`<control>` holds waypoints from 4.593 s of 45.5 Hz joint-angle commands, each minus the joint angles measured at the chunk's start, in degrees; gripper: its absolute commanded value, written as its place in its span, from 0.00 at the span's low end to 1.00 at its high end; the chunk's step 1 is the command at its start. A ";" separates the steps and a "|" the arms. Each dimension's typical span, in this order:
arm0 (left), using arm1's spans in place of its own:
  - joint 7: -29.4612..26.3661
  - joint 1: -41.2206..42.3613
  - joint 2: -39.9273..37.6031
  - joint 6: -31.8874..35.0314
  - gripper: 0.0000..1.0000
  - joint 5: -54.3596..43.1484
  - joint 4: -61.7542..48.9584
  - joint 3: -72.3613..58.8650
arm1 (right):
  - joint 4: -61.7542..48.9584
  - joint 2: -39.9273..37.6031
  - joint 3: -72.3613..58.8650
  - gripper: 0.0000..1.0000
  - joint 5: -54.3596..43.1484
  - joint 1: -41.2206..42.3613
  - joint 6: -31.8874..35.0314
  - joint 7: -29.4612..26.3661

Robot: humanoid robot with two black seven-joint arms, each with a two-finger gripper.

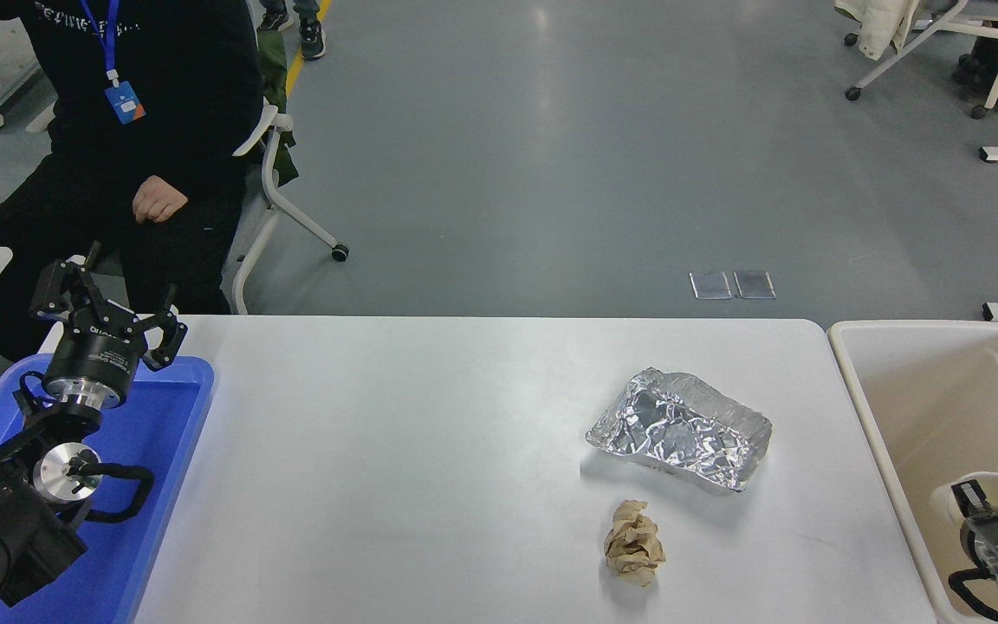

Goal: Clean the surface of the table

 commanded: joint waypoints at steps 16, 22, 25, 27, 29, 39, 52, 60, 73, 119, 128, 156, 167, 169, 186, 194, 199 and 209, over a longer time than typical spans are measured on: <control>0.00 0.00 0.00 0.04 1.00 0.00 0.02 0.00 | 6.25 -9.16 2.99 1.00 4.73 1.96 3.36 -0.09; 0.00 0.00 0.00 0.04 1.00 0.00 -0.06 0.00 | 17.41 -18.30 9.40 1.00 4.64 2.14 4.42 -0.09; 0.00 0.00 0.00 0.04 1.00 0.00 0.02 0.00 | 23.12 -23.05 11.52 1.00 4.64 1.96 4.60 -0.09; 0.00 0.00 0.00 0.04 1.00 0.00 0.02 0.00 | 26.90 -25.95 12.31 1.00 4.55 1.96 4.60 0.00; 0.00 -0.09 0.00 -0.05 1.00 0.00 0.02 0.00 | 30.86 -28.59 13.27 1.00 4.64 1.96 4.60 0.00; 0.00 -0.09 0.00 -0.05 1.00 0.00 0.02 0.00 | 44.93 -37.30 25.13 1.00 3.85 -1.72 4.69 0.00; 0.00 -0.09 0.00 -0.05 1.00 0.00 0.02 0.00 | 53.81 -30.46 53.95 1.00 3.85 -10.86 6.35 0.09; 0.00 0.00 0.00 -0.05 1.00 0.00 0.02 0.00 | 54.78 -16.84 66.88 1.00 3.67 -15.00 7.15 1.76; 0.00 -0.09 0.00 -0.05 1.00 0.00 0.02 0.00 | 56.28 -0.57 70.76 1.00 1.66 -15.79 11.36 7.12; 0.00 -0.09 0.00 -0.05 1.00 0.00 0.02 0.00 | 39.75 14.99 69.35 1.00 -13.47 -6.21 14.35 20.74; 0.00 -0.09 0.00 -0.05 1.00 0.00 0.02 0.00 | 39.49 15.61 69.35 1.00 -13.47 -6.04 14.09 20.83; 0.00 -0.09 0.00 -0.05 1.00 0.09 -0.06 0.00 | 44.06 12.88 69.00 1.00 -4.06 -9.38 14.97 20.83; 0.00 -0.09 0.00 -0.05 1.00 0.00 -0.06 0.00 | 44.59 8.86 59.09 1.00 -4.94 -8.68 10.84 20.74; 0.00 -0.09 0.00 -0.05 1.00 0.09 0.02 0.00 | 45.11 5.78 54.52 1.00 -5.03 -8.24 10.14 20.74; 0.00 -0.09 0.00 -0.05 1.00 0.09 -0.06 0.00 | 55.92 -16.46 23.67 1.00 -5.82 0.99 6.62 20.57; 0.00 -0.09 0.00 -0.05 1.00 0.09 0.02 0.00 | 57.95 -23.14 8.57 1.00 -14.15 7.48 6.62 20.04; 0.00 -0.09 0.00 -0.05 1.00 0.09 0.02 0.00 | 57.86 -24.99 0.03 1.00 -19.17 11.71 6.71 19.95; 0.00 -0.09 0.00 -0.05 1.00 0.09 -0.06 0.00 | 57.60 -27.02 -15.97 1.00 -25.07 21.11 8.29 19.86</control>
